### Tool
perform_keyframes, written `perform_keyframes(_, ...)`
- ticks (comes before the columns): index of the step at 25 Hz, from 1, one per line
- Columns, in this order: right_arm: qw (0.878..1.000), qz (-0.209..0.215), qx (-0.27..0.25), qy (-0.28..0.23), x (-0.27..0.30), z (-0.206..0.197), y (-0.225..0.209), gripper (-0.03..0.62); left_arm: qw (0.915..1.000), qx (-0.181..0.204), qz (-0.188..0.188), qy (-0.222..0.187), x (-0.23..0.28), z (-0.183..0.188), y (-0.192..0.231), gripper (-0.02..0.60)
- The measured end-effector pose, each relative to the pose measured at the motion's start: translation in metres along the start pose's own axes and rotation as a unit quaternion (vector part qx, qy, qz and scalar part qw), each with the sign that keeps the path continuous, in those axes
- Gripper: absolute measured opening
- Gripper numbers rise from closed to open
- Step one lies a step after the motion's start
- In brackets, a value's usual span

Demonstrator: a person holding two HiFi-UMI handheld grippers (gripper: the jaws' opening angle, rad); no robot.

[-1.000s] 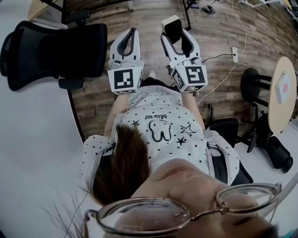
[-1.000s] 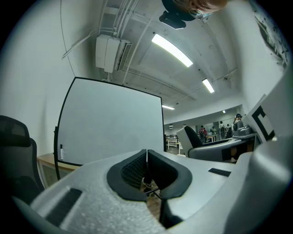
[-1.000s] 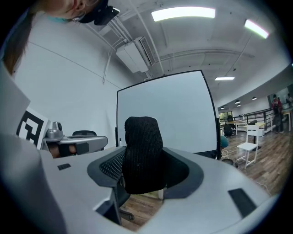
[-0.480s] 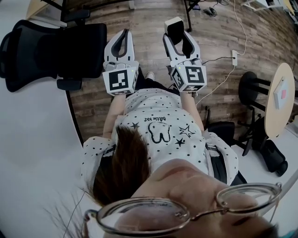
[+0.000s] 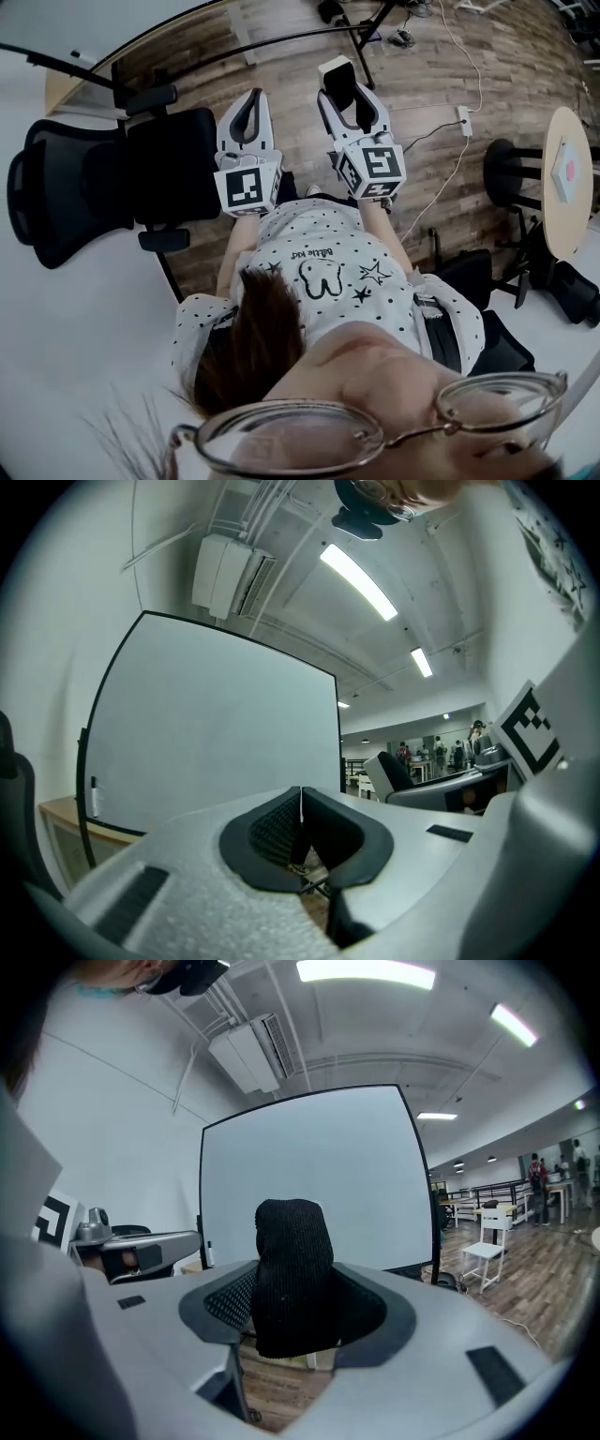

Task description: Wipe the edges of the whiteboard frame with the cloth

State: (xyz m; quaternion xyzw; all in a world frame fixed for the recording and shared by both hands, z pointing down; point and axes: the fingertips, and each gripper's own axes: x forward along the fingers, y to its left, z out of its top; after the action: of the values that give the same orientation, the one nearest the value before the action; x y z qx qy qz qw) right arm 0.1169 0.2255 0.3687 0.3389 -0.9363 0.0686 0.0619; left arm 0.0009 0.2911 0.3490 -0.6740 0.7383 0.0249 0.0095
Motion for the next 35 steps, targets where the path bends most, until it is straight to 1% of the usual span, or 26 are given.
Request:
perform_keyframes(4,1.000,-0.021,0.004,-0.007,0.023,0.013,0.001,0.239,0.9994,0.002,-0.033,-0.007,0.032,0.010,0.011,0.020)
perform_keyframes(9,0.998,-0.054,0.005,-0.011,0.029,0.017,-0.005,0.239,0.9970,-0.002,-0.077,0.004,0.061,0.004,0.009,0.020)
perform_keyframes(12,0.998,-0.067,0.005,-0.012,0.034,0.021,-0.008,0.239,0.9961,-0.003,-0.087,0.008,0.072,0.003,0.012,0.018)
perform_keyframes(16,0.998,-0.069,0.000,-0.012,0.043,0.023,-0.007,0.239,0.9959,-0.008,-0.090,0.007,0.079,0.001,0.017,0.020)
perform_keyframes(21,0.999,-0.053,0.001,-0.010,0.061,0.027,-0.010,0.239,0.9972,-0.003,-0.075,0.003,0.087,0.003,0.025,0.020)
perform_keyframes(24,0.999,-0.035,0.000,-0.011,0.088,0.027,-0.009,0.239,0.9984,0.005,-0.057,0.001,0.099,0.001,0.044,0.020)
perform_keyframes(26,1.000,-0.023,-0.001,-0.010,0.109,0.027,-0.008,0.239,0.9991,0.002,-0.042,0.000,0.109,0.000,0.060,0.020)
perform_keyframes(31,1.000,0.003,0.000,-0.006,0.164,0.036,-0.019,0.239,1.0000,0.002,-0.008,-0.002,0.147,0.002,0.091,0.020)
perform_keyframes(35,1.000,0.022,0.001,-0.006,0.199,0.047,-0.038,0.238,0.9999,0.004,0.013,-0.005,0.181,0.006,0.102,0.020)
